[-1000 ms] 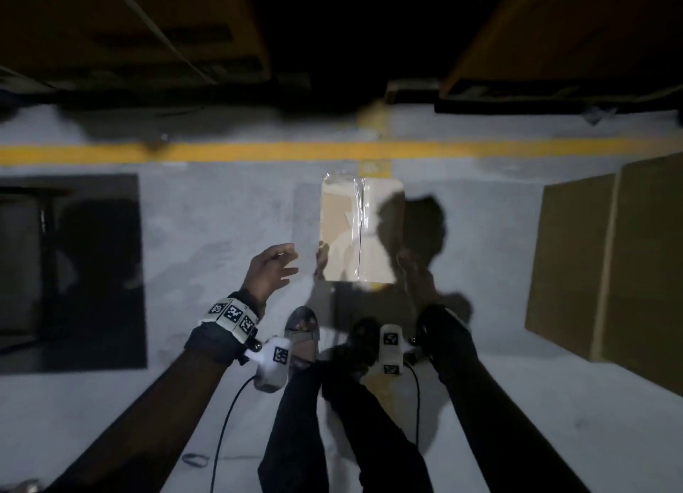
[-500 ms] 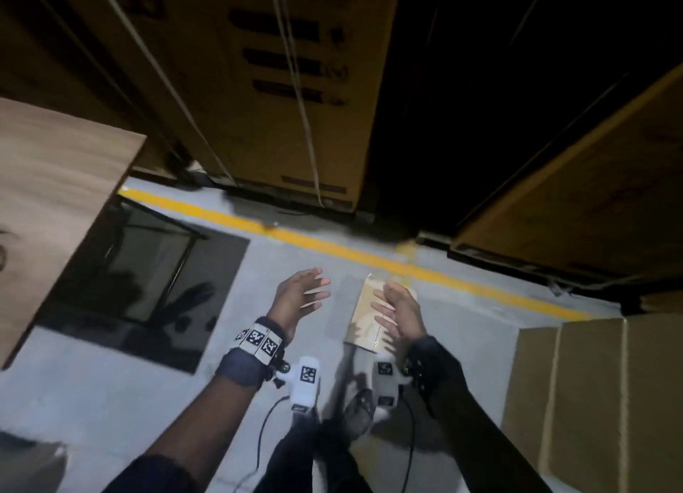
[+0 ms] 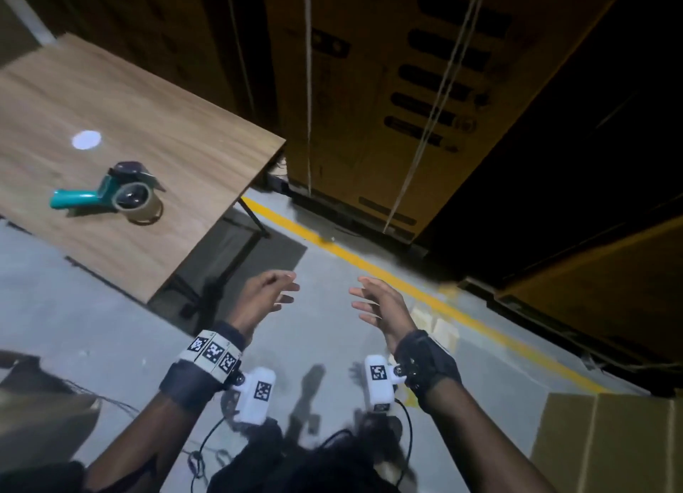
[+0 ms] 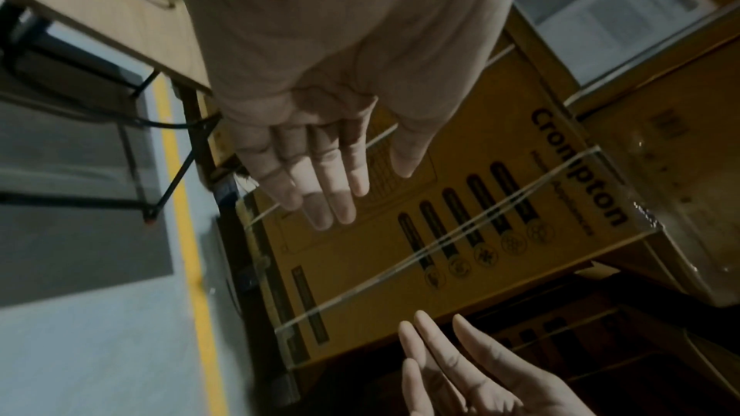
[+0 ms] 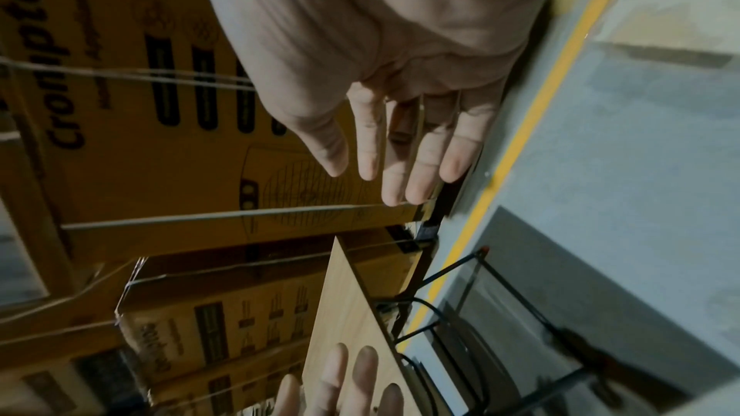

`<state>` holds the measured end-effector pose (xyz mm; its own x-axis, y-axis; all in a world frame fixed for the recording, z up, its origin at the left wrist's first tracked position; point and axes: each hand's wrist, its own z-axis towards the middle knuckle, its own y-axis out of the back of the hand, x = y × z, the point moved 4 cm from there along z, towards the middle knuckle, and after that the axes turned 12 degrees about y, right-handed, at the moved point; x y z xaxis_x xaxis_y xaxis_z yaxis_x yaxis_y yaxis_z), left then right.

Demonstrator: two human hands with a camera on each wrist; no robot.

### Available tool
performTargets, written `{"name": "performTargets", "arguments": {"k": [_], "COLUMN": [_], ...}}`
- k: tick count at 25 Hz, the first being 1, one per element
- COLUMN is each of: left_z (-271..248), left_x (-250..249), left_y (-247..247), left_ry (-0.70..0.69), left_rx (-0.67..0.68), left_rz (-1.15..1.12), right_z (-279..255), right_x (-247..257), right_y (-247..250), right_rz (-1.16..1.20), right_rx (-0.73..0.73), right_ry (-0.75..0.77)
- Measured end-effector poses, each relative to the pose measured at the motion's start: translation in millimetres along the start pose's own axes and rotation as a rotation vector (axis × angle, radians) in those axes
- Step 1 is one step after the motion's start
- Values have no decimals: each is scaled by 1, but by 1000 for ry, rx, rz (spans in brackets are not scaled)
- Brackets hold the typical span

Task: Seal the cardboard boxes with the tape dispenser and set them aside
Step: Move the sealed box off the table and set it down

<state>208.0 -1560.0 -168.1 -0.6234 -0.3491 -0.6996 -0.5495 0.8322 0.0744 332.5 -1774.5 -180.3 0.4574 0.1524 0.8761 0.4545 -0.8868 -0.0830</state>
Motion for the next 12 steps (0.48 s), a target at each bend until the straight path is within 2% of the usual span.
{"name": "performTargets", "arguments": {"k": [6,9,12], "left_z": [8,14,30], "left_x": [-14,-22,-21], "left_y": [212,294,354], "left_ry": [-144,-155,-143], "left_rx": [-119,-159,-164], "left_rz": [166,197,188], "right_z": [19,30,46], "right_x": [-3,6,13], "right_y": [-210,-315,-399], "right_rz": [-8,-22,-79], "right_rx": [90,171,241], "right_ry": [-40,-38,-43]}}
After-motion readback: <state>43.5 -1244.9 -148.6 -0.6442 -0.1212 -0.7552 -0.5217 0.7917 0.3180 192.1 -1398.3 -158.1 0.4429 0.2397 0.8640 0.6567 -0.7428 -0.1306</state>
